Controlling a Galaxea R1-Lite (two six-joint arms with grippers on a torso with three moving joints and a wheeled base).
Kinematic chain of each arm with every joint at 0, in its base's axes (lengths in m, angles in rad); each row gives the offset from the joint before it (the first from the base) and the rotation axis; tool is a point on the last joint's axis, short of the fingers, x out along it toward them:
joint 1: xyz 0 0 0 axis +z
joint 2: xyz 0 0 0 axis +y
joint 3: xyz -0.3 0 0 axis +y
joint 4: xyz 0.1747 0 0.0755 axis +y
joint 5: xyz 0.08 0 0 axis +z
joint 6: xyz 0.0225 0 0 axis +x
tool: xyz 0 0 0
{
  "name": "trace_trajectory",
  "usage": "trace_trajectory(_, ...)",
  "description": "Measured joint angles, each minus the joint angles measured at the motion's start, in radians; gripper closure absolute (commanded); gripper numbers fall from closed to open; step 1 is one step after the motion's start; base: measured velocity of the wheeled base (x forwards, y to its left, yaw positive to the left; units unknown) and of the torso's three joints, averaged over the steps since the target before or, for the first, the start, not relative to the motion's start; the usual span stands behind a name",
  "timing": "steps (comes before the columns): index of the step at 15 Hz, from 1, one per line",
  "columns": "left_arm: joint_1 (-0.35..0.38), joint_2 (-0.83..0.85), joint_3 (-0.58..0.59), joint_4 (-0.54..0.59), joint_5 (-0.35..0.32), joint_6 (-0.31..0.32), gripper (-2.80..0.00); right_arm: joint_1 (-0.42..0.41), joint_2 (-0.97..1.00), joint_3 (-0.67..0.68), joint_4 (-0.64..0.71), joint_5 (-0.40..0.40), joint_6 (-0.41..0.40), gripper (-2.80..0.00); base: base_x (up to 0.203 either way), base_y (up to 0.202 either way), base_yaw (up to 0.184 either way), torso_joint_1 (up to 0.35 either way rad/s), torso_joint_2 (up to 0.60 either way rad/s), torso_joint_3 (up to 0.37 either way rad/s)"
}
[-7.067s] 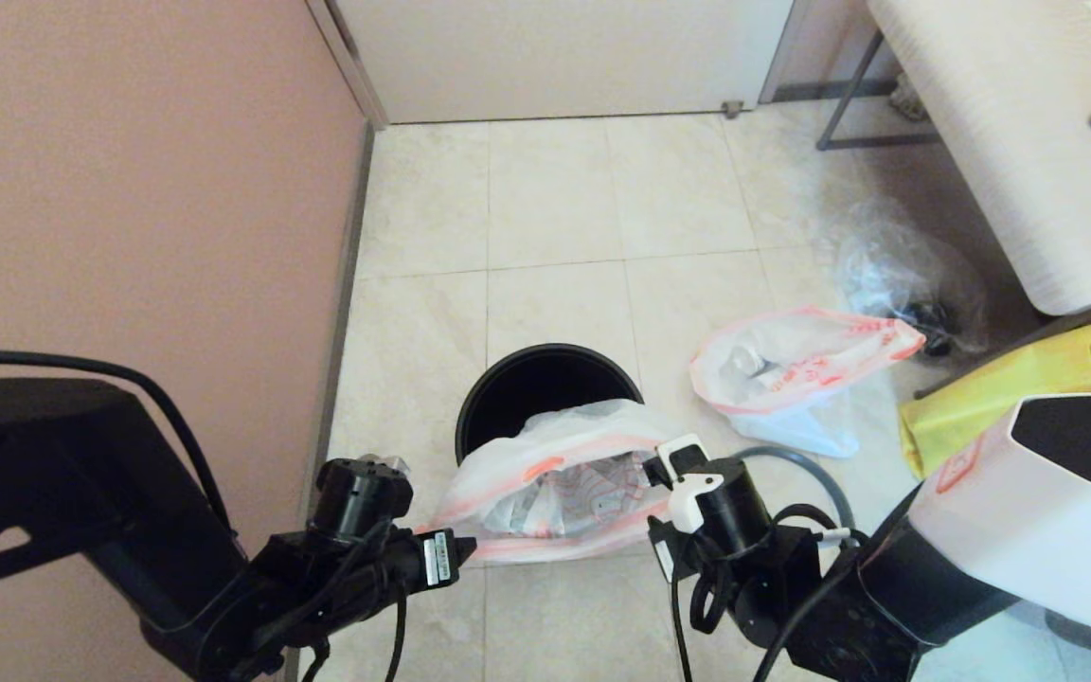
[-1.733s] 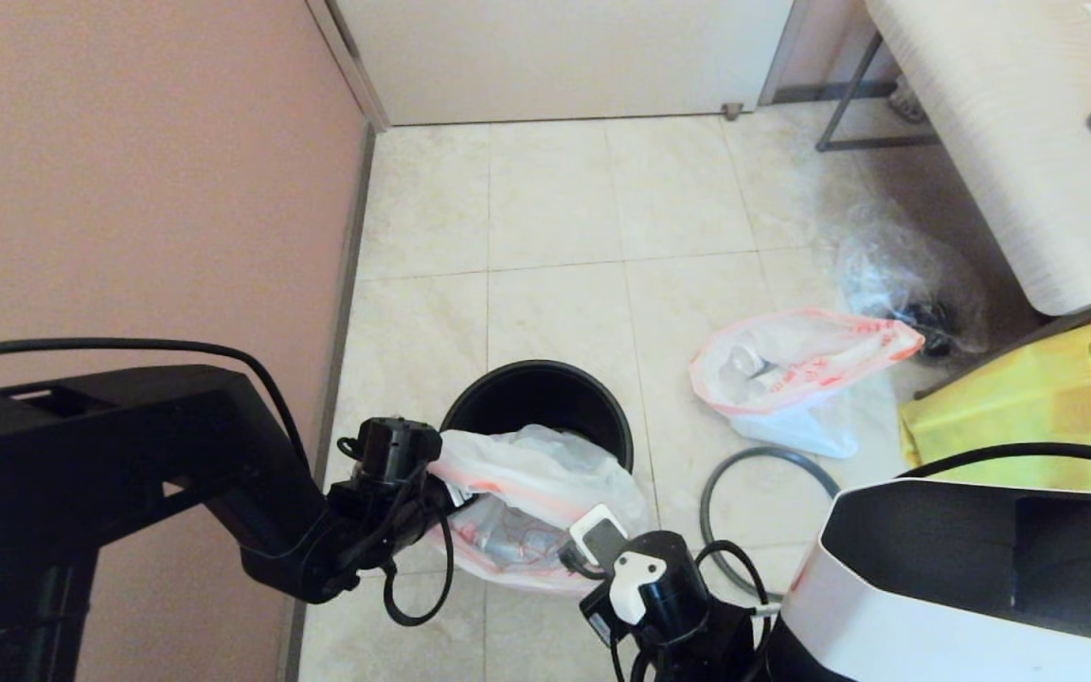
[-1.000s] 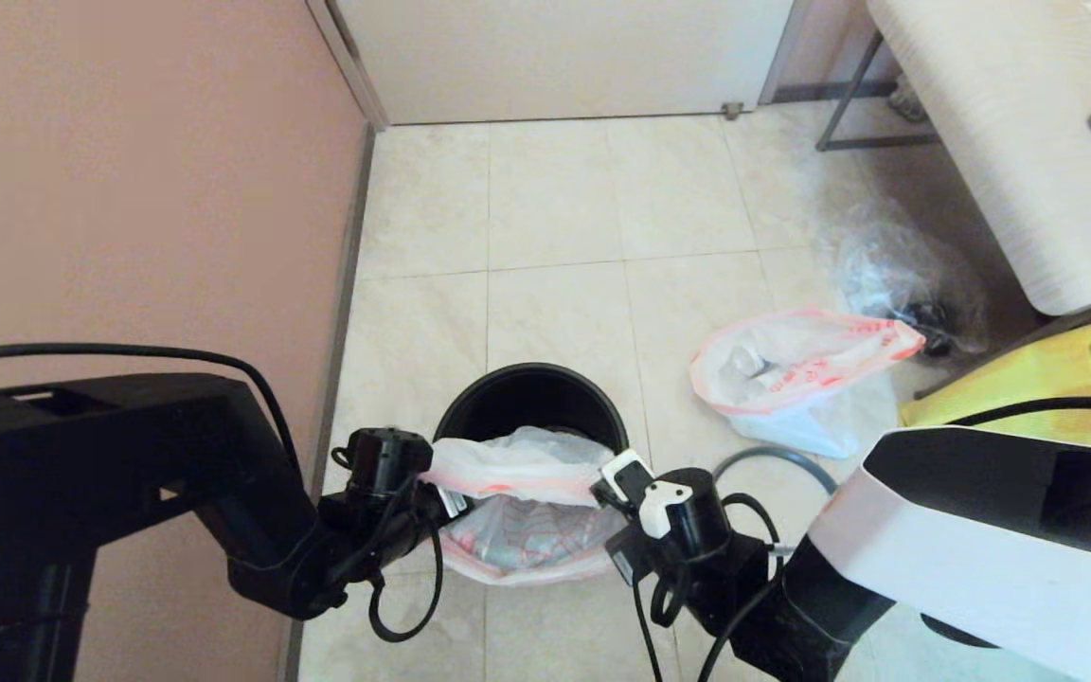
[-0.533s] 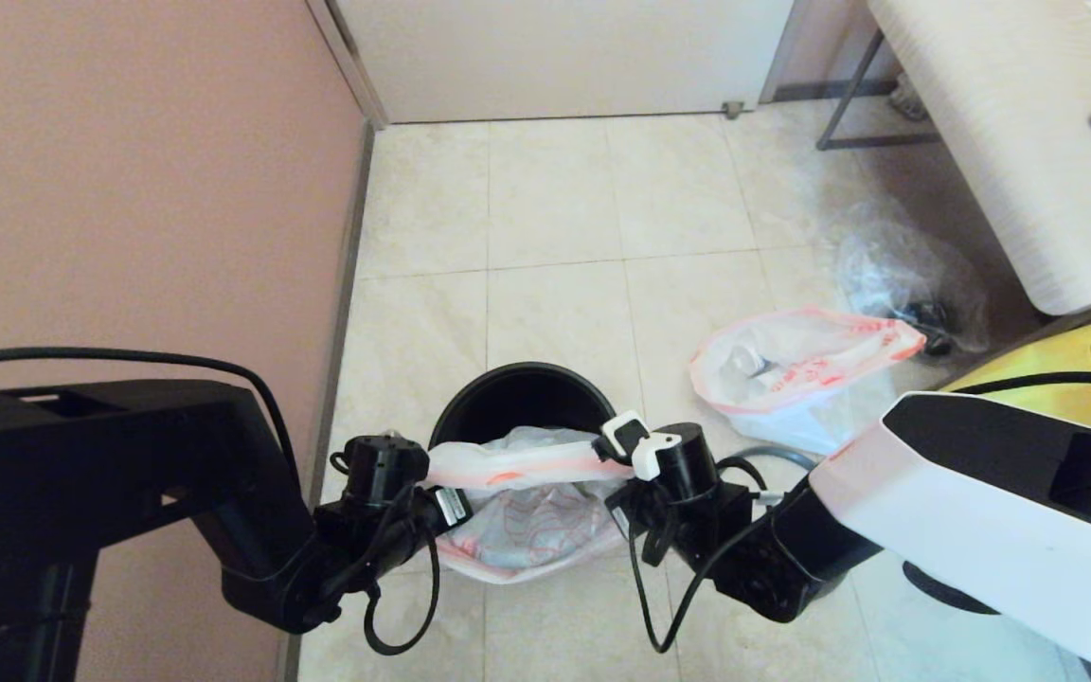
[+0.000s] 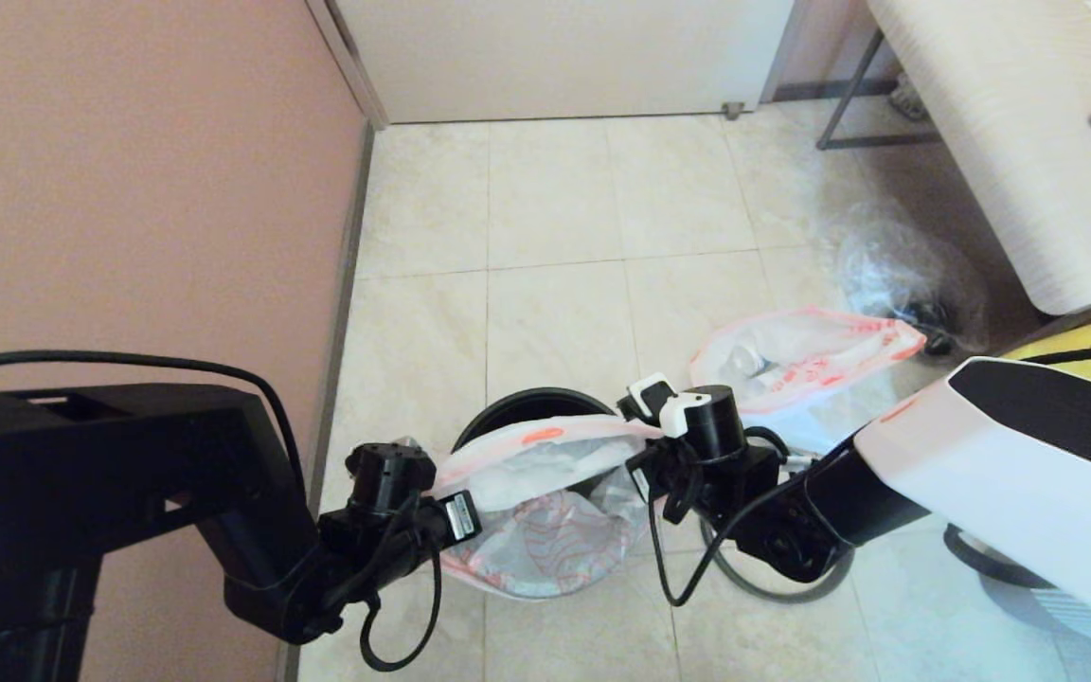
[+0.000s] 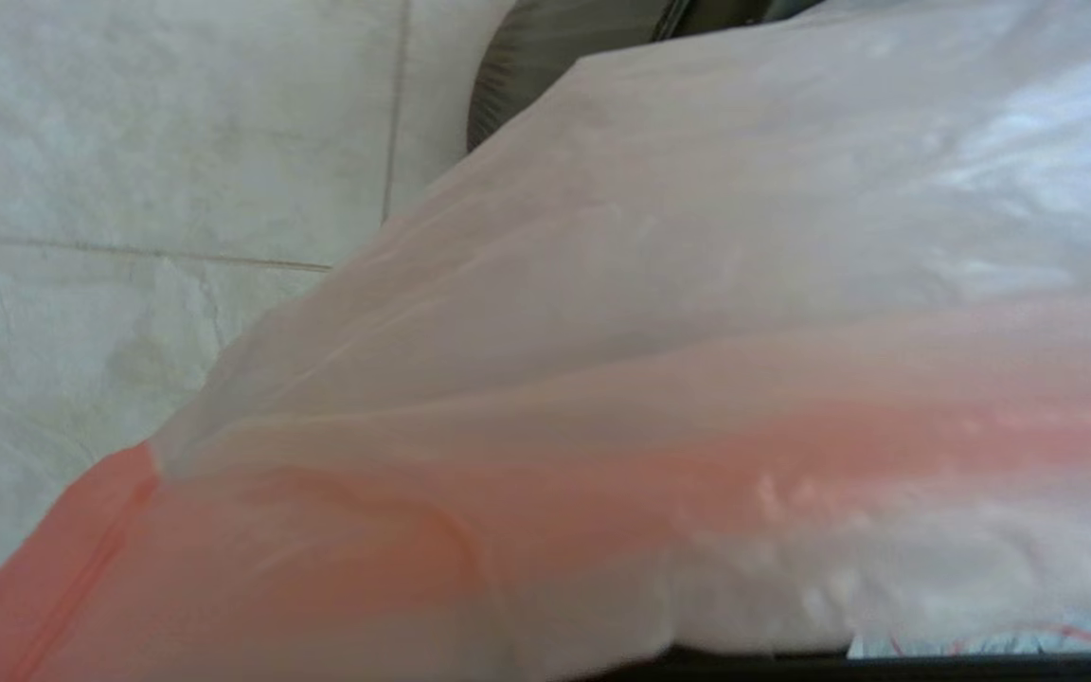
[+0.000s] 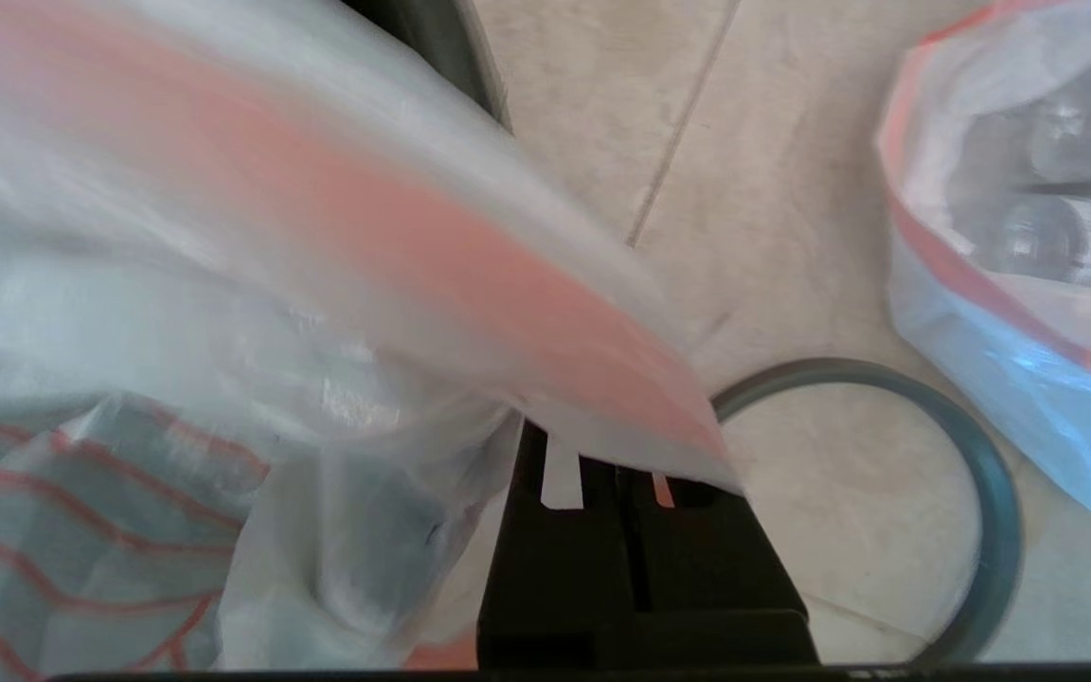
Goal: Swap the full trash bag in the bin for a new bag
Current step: Put the new garbage bag on the trash can
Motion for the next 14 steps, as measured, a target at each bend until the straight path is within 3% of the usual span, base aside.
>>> trace_trajectory(8,-0.042,0.01,0.033,-0.001,-0.047,0.063,0.0,-0.004,0.003,0.0,0.001,0.0,0.049,0.0,0.0,0.0,0.0,0.0,0.0,0.0)
trace_trajectory(14,-0.07,0.028,0.075,-0.092,-0.049,0.119,0.0,-0.021,-0.008,-0.001,-0.021,-0.006,0.131,0.0,0.0,0.0,0.0,0.0,0.0,0.0)
